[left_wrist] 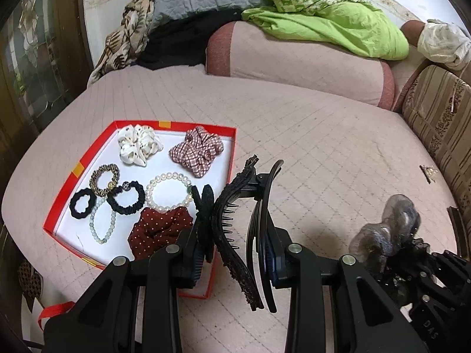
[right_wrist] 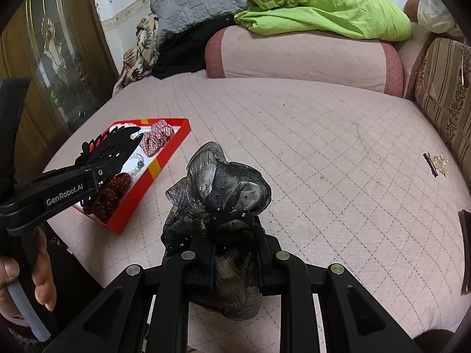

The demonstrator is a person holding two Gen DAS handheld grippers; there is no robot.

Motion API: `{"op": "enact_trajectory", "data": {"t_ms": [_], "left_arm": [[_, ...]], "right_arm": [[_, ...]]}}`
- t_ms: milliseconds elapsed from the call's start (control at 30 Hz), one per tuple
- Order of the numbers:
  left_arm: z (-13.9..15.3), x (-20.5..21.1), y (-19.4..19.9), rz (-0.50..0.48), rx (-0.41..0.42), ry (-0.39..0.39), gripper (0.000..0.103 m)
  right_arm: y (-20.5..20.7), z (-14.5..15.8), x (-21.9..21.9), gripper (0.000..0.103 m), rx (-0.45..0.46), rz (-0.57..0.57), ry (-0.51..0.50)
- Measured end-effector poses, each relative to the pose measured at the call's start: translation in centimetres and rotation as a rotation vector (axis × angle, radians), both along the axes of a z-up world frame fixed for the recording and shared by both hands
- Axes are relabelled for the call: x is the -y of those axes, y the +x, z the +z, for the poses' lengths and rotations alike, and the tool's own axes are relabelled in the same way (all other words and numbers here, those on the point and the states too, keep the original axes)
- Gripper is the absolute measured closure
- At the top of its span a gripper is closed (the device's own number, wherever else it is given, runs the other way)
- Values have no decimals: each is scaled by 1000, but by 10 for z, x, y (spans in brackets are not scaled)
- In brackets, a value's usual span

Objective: Organize jewelry
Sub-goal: 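Lift the black clips with the left gripper while the right carries the grey scrunchie toward the tray, then lower the clips into the tray with the left gripper while the right lowers the grey scrunchie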

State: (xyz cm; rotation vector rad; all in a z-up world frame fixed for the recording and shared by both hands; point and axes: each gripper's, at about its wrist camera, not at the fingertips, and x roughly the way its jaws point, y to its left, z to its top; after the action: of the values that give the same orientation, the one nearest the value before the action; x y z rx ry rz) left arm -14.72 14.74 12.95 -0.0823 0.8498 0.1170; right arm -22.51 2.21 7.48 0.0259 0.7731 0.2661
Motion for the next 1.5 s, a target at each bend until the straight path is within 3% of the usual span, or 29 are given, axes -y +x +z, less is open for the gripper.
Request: {"op": "enact_trajectory", "data": {"t_ms": [200,367,600,800,967,1300,1500], "left_arm": [[-10,-26,15,30,-17,3,71],[3,-62,36,39,1,36,71],[23,-149,64,145,9,31,71],[3,-214,70,252,-32,6,71],[-16,-230,78,242,-43,-11,71],[-14,-227,76,254,-7,10,71],[-25,-228,83,259,-45,22,71]], "right_arm": [[19,-3,-9,81,-27,7,-18],[37,5,-33,81,-33,54,-46],[66,25,-77,82,-39,124,0],[86,30,-133,81,-26,211,-22],[104,21,-177,81,-36,259,-37],[130,0,-223,81,-65,300,-82],[167,-20,-235,81,-111,251,-117]]}}
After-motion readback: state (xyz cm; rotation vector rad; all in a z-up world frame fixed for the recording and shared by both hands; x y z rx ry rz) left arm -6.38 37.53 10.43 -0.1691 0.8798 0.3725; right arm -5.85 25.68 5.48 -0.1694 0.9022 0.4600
